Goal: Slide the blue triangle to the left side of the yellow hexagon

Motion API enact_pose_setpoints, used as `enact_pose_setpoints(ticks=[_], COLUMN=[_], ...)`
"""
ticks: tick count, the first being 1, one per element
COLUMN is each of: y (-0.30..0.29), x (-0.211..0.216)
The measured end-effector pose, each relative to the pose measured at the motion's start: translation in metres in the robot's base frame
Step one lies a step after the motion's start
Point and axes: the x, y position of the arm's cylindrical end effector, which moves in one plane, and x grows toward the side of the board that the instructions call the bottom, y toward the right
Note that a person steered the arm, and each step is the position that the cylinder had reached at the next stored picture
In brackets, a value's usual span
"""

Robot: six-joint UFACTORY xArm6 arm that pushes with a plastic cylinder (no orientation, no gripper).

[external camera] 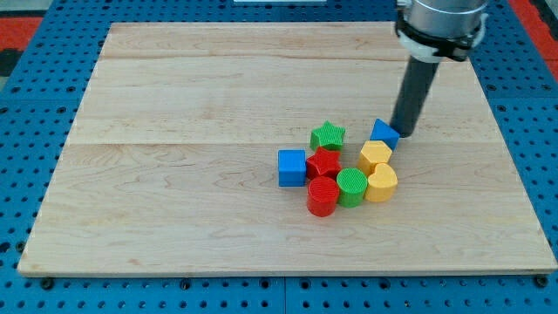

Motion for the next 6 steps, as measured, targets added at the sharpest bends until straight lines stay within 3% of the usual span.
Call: enact_pose_setpoints(ticks=[1,3,5,6], y=[0.048,-0.031,-0.120,-0.008], x=[0.029,-0.004,0.013,0.014])
